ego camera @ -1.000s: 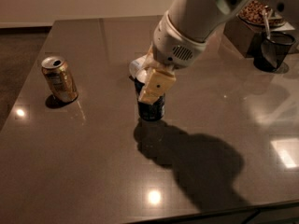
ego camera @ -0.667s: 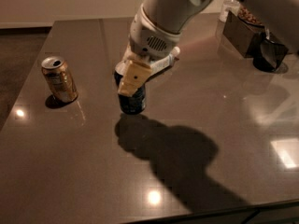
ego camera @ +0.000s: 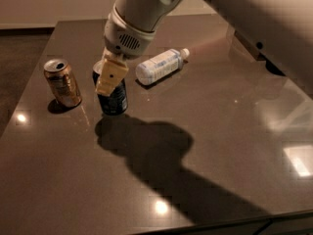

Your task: Move pepsi can near orange can

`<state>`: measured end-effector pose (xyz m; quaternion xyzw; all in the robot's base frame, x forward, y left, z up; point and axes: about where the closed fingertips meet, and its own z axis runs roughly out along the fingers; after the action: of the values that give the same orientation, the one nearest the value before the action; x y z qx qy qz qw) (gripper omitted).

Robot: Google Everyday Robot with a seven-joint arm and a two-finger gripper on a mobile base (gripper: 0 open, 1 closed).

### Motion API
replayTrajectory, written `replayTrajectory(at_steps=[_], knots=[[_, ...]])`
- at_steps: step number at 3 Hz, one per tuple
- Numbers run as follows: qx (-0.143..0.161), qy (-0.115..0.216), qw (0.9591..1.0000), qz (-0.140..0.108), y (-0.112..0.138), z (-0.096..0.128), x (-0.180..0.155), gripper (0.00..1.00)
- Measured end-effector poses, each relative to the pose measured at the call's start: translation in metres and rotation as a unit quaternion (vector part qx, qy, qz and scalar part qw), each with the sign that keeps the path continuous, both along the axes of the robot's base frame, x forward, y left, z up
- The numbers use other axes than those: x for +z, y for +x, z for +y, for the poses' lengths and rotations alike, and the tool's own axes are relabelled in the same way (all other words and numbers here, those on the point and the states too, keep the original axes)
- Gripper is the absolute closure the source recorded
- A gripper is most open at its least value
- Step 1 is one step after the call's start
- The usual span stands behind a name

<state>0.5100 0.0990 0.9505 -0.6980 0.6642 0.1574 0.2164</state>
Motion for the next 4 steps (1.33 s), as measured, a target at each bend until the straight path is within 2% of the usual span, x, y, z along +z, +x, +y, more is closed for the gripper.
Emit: replayTrajectory(at_steps=[1,2,3,4], knots=[[-0.010,-0.002,0.9999,0.002,0.017,0.024,-0.008,1.00],[-0.025,-0.005,0.9997,0.005,0.029,0.034,-0.015,1.00],[-0.040,-0.006,0.9991,0.010,0.038,0.040,-0.025,0.84],[-0.050,-0.004,0.9987,0.014,0.044,0.045,-0.032,0.60]])
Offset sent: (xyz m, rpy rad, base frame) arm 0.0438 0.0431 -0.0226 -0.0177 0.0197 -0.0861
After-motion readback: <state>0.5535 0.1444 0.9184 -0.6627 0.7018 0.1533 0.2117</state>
